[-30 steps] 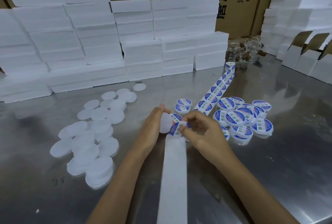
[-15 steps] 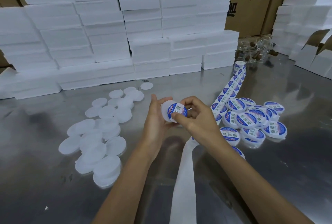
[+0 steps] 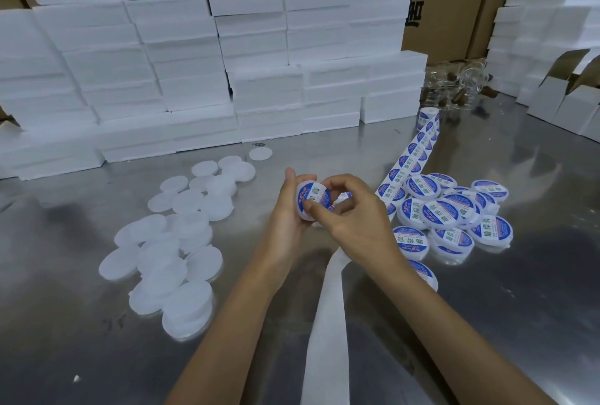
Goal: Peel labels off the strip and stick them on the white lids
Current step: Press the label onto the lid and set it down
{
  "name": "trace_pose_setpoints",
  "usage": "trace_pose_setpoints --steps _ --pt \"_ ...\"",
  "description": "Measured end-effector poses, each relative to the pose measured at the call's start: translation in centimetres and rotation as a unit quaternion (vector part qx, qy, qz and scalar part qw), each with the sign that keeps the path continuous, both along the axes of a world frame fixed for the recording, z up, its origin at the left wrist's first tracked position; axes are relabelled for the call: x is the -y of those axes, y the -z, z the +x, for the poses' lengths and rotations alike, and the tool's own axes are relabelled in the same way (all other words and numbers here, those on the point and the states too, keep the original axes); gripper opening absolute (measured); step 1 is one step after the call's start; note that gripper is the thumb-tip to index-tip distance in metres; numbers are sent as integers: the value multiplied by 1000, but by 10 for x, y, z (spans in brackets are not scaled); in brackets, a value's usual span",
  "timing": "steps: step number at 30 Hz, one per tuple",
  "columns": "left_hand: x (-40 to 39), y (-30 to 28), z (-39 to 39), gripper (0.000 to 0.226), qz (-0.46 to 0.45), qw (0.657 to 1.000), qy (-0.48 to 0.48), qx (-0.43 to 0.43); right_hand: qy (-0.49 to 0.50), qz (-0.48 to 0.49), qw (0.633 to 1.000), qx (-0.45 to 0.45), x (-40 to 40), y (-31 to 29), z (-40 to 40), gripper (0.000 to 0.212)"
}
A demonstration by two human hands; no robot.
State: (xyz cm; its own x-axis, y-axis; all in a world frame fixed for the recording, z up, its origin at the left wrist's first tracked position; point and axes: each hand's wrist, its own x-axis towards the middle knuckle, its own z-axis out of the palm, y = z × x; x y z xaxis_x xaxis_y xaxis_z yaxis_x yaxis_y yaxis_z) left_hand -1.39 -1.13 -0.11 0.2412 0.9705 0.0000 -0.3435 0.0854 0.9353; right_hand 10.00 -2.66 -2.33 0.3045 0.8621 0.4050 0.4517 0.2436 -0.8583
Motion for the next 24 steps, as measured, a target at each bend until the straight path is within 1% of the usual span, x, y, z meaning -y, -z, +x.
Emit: trace_pose_setpoints --steps 1,2,3,5,8,10,13,15,17,18,19,20,21,22,24 --pt "0 -1 -1 47 -2 1000 2 21 16 -12 1000 -4 0 0 3 58" --pt "1 -2 -2 46 -6 999 3 44 30 -27 999 -7 0 0 5 68" --pt "2 -3 -3 45 -10 998 8 67 39 -35 999 4 0 1 8 69" --pt "4 -4 -2 43 -17 994 28 100 45 -34 997 55 2 4 8 60" --pt "6 -3 -2 44 -46 986 65 147 57 -25 992 112 4 8 2 67" --pt "7 -3 -2 44 -57 979 88 175 78 -6 986 144 5 7 0 62" --pt "7 -2 -3 41 -63 972 109 197 87 16 982 168 6 5 2 57" --pt "6 -2 -2 33 -65 971 119 199 87 31 980 179 6 6 4 52" --pt "6 0 1 21 -46 979 114 160 88 41 980 176 5 7 6 46" --pt "6 1 2 23 -18 989 98 107 87 43 981 169 4 7 7 42" --pt "6 3 2 30 20 996 75 38 87 43 982 162 3 7 8 40" --pt "6 5 2 36 61 997 48 -28 87 40 983 159 3 8 9 39" --pt "6 5 0 39 97 992 23 -76 87 34 982 162 2 8 10 40" --pt "6 6 -2 40 121 987 0 -105 87 29 982 166 2 8 11 40" --pt "6 6 -6 37 130 983 -38 -121 82 23 983 163 4 7 13 39"
